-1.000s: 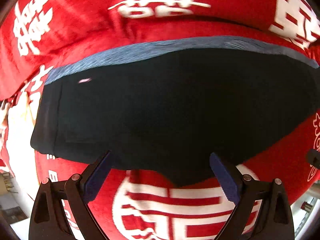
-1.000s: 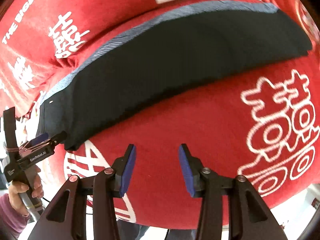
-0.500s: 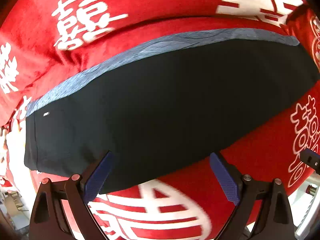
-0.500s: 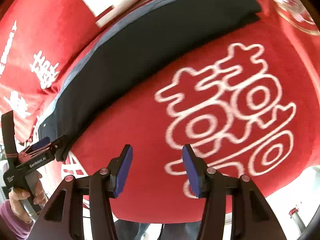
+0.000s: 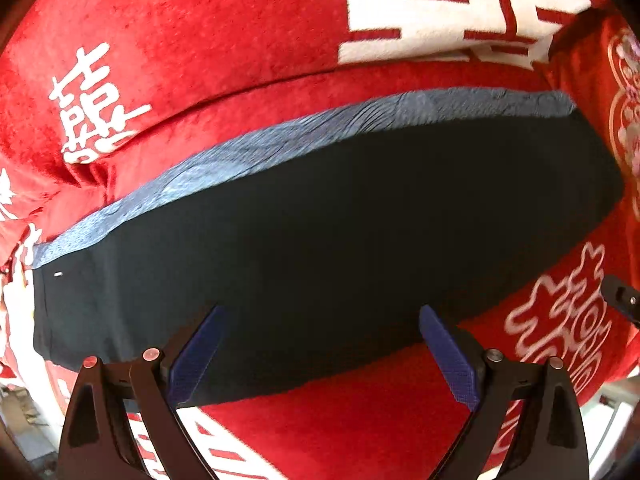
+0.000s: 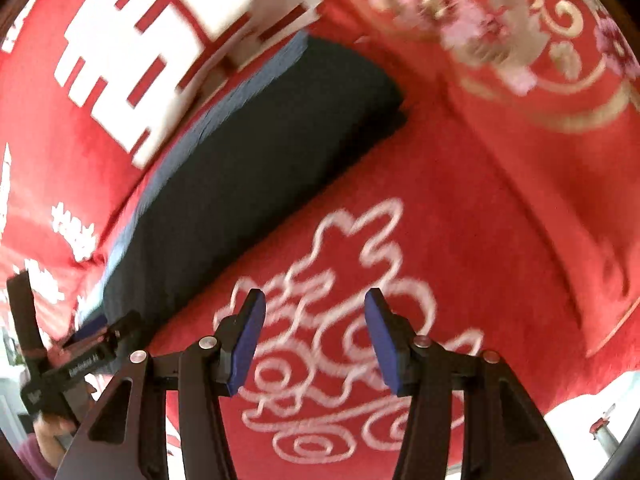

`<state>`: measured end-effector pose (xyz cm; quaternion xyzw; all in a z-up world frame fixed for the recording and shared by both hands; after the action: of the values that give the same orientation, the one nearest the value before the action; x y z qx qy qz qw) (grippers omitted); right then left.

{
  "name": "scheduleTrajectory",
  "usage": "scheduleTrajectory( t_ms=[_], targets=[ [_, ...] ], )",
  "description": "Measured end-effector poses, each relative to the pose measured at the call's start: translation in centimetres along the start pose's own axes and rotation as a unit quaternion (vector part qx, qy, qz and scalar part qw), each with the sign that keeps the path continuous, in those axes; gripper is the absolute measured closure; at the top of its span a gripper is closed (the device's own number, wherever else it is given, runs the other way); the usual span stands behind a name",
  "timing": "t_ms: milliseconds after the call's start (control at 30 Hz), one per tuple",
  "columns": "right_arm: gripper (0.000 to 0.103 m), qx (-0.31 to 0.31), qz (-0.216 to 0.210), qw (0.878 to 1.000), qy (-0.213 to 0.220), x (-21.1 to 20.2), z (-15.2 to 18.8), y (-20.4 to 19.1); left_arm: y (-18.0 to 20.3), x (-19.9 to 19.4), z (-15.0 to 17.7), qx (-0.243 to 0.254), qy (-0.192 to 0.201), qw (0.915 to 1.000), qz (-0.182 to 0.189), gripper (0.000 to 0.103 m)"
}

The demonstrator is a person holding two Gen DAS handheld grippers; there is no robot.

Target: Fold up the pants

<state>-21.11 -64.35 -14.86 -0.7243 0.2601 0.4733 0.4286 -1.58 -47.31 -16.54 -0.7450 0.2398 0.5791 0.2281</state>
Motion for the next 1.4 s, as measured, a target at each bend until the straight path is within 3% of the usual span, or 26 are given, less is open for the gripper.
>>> scheduleTrajectory(
  t_ms=[233,267,300,400,533,633,800,900,1033,1267,1367,1400],
  targets=[
    [0.048,0.031,-0.007,0.999,0.04,1.1,-4.2,1.3,2.5,1.1,-1.7,-0.007,0.003,1.0,-0.001,0.005],
    [0.059,0.037,-0.011,0.998,0.042,1.2,-4.5,1.6,2.6,1.1,-1.6,-0.009,0.002,1.0,-0.001,0.005],
    [0.081,0.046,-0.022,0.998,0.043,1.6,-4.9,1.8,2.5,1.4,-1.7,-0.01,0.001,0.9999,-0.001,0.005],
    [0.092,0.043,-0.033,0.997,0.046,2.1,-6.0,1.5,3.0,1.4,-1.7,-0.009,-0.001,1.0,-0.003,0.005],
    [0.092,0.012,-0.028,0.997,0.07,1.4,-7.3,0.5,3.5,1.4,-1.5,-0.004,-0.005,0.9999,-0.007,0.005],
    [0.09,0.021,-0.026,0.998,0.048,1.7,-6.7,1.1,3.4,1.3,-1.6,-0.008,-0.004,0.9999,-0.009,0.005],
    [0.072,0.088,-0.104,0.99,0.025,1.6,-4.2,3.0,2.7,1.0,-2.4,-0.028,0.012,0.9995,-0.009,0.005],
    [0.07,0.116,-0.128,0.985,0.022,2.3,-3.3,3.6,2.4,1.8,-2.9,-0.037,0.007,0.9993,-0.008,0.005],
    [0.068,0.129,-0.149,0.979,0.045,2.9,-3.2,3.7,2.2,3.6,-2.9,-0.043,0.004,0.999,-0.006,0.005],
    [0.048,0.154,-0.183,0.965,0.111,3.3,-4.2,3.3,1.7,4.3,-2.3,-0.056,0.02,0.9982,0.007,0.002],
    [0.047,0.162,-0.184,0.962,0.119,4.0,-5.3,2.4,1.4,4.3,-2.5,-0.056,0.01,0.9983,0.015,0.003],
    [0.06,0.166,-0.183,0.962,0.114,4.1,-5.6,2.2,1.4,4.0,-2.8,-0.054,0.01,0.9984,0.011,0.012]
  ],
)
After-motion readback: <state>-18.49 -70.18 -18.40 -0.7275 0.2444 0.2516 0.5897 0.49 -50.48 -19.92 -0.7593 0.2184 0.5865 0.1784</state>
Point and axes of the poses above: each gripper's, at about its wrist camera, not at the fingertips, and x roughly the way its jaws point, y to its right, z to its underside, the point moved 2 cm from there along x, roughly the way its jaws point, and after that the axes turned 7 degrees about y, right-handed, at the moved point
